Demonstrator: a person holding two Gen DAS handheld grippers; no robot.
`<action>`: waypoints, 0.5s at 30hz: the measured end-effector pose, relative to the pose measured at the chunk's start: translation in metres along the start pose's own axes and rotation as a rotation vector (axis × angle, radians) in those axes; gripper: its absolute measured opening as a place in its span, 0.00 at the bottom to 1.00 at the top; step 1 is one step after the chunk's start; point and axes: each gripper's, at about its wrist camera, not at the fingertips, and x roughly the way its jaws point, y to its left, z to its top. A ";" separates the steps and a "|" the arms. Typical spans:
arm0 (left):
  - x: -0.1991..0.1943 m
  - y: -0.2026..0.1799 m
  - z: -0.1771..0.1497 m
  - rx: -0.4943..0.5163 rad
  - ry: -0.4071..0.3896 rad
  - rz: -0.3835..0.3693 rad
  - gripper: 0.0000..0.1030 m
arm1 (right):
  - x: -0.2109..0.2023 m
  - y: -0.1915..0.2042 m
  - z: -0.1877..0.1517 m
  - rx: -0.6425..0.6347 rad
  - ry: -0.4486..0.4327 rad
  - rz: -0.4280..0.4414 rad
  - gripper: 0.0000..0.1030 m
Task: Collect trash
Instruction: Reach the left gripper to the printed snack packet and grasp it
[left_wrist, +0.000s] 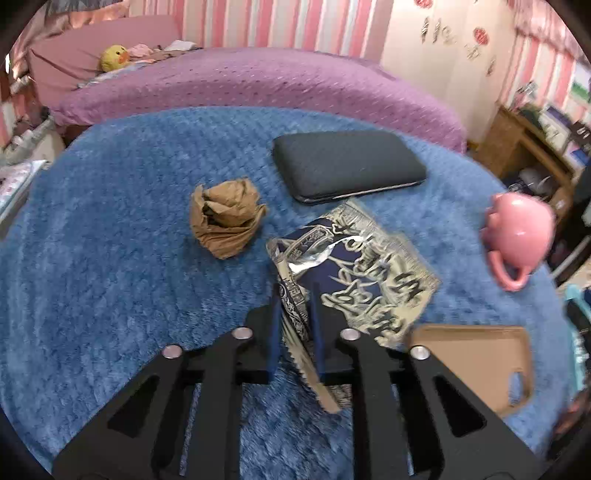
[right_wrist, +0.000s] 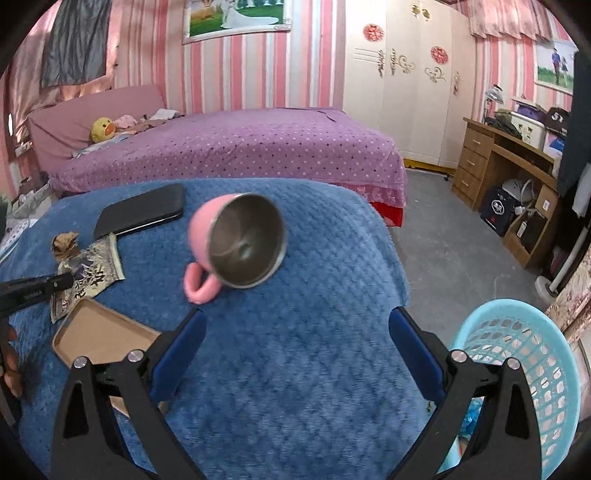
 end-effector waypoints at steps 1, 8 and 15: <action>-0.004 0.001 0.000 0.003 -0.010 -0.006 0.10 | -0.002 0.008 0.001 -0.022 -0.005 -0.003 0.94; -0.062 0.035 0.003 -0.057 -0.114 -0.122 0.09 | -0.027 0.048 0.010 -0.097 -0.037 0.003 0.94; -0.120 0.079 0.008 -0.081 -0.218 -0.151 0.08 | -0.031 0.111 0.032 -0.123 -0.064 0.084 0.94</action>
